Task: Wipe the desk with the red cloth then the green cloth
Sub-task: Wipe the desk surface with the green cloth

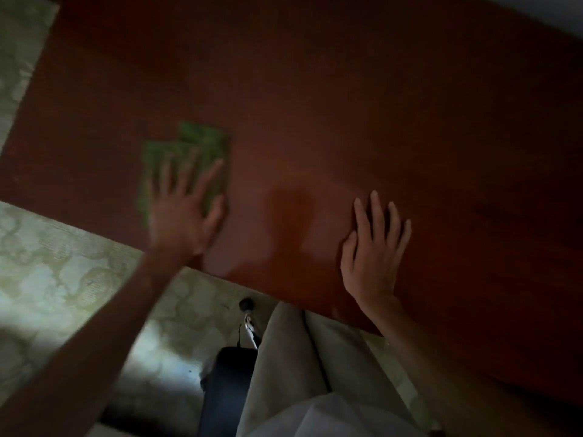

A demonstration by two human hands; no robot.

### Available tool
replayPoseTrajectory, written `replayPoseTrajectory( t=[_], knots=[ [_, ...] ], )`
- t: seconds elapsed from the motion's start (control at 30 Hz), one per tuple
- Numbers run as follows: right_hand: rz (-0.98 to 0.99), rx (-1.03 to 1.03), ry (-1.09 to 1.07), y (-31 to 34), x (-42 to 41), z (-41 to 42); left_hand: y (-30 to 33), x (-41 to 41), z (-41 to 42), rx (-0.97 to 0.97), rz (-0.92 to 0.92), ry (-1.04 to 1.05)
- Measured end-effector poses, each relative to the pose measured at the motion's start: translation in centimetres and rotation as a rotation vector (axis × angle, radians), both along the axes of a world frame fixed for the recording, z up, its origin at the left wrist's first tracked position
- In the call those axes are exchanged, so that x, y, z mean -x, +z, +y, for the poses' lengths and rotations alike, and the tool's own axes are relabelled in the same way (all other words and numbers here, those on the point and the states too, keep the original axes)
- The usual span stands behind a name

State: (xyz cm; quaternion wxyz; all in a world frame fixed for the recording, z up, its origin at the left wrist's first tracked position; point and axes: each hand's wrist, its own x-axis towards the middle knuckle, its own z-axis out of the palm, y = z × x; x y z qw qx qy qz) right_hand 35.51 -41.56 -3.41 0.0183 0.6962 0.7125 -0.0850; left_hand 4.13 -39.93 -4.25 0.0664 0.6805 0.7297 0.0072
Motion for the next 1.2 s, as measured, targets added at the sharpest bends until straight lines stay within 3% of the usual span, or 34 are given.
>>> replayPoseTrajectory(
  t=[0.1, 0.2, 0.37, 0.47, 0.63, 0.7, 0.73, 0.87, 0.97, 1.03, 1.13, 1.2],
  knots=[
    [-0.057, 0.035, 0.013, 0.2, 0.3, -0.1, 0.2, 8.2, 1.4, 0.003, 0.009, 0.331],
    [-0.081, 0.037, 0.003, 0.0, 0.4, -0.1, 0.4, 11.3, 2.5, -0.033, -0.001, 0.604],
    [-0.1, 0.015, 0.008, 0.3, 0.8, 0.1, 0.3, 10.8, 3.6, -0.002, -0.004, 0.648],
    [-0.107, 0.004, 0.003, 0.3, 1.1, 0.0, 0.3, 6.2, 3.4, 0.035, 0.029, 0.472],
    [-0.057, -0.046, -0.035, 0.4, 1.2, 0.0, 0.7, -8.2, 0.3, 0.064, -0.07, -0.305],
    [-0.034, -0.061, -0.063, 0.5, 1.3, -0.1, 0.6, -9.7, -2.0, 0.081, -0.094, -0.582],
    [-0.023, -0.065, -0.083, 0.5, 1.5, 0.0, 0.3, -8.6, -2.8, 0.07, -0.105, -0.624],
    [0.061, -0.046, -0.202, 0.5, 4.3, 0.4, 0.4, 3.0, -3.7, 0.01, -0.109, -0.283],
    [0.086, -0.075, -0.172, 0.7, 8.7, 1.6, -0.2, 15.1, -3.0, 0.0, 0.011, 0.055],
    [0.132, -0.079, -0.151, 0.7, 11.8, 3.2, -0.3, 21.6, -2.5, 0.014, -0.031, 0.308],
    [0.138, -0.099, -0.063, 0.5, 16.5, 5.7, -0.4, 24.5, -0.8, 0.042, -0.137, 0.512],
    [0.138, -0.08, -0.03, 0.2, 18.8, 7.1, -0.3, 21.6, 0.5, 0.054, -0.054, 0.556]
  ],
)
